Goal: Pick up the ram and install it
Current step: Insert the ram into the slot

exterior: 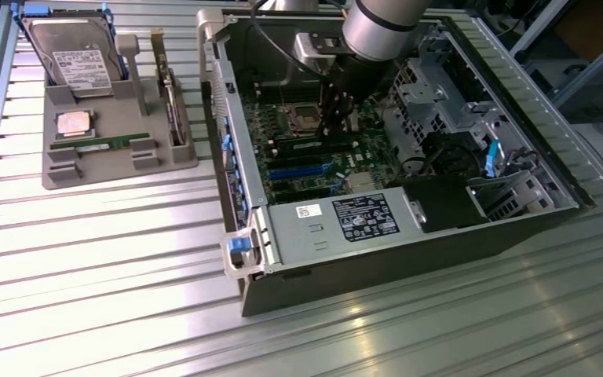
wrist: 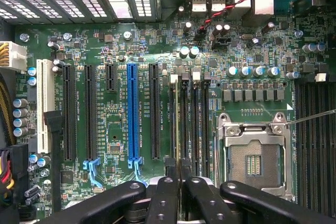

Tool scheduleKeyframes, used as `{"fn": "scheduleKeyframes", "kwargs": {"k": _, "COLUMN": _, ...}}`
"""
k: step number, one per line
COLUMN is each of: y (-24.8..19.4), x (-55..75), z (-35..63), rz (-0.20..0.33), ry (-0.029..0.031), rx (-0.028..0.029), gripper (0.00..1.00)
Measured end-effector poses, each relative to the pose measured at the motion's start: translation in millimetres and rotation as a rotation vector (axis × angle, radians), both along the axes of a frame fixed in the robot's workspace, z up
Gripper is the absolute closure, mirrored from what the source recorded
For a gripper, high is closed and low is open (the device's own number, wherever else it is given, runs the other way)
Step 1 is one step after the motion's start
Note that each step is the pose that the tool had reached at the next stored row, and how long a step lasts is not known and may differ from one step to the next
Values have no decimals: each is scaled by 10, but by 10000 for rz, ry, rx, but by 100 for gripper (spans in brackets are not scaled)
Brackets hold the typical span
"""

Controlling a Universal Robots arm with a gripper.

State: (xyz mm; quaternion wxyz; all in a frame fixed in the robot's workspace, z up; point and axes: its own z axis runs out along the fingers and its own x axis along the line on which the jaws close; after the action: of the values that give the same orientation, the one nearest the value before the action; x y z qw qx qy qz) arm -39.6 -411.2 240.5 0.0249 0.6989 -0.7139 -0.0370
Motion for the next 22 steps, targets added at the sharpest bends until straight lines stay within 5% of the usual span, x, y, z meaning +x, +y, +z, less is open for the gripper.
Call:
{"fn": "scheduleKeyframes", "kwargs": {"k": 2, "y": 0, "x": 0, "z": 0, "rz": 1, "ry": 105, "rx": -1, "gripper": 88}}
{"fn": "scheduleKeyframes", "kwargs": {"k": 22, "y": 0, "x": 10, "z": -31, "rz": 1, "ry": 128, "rx": 0, "gripper": 88}}
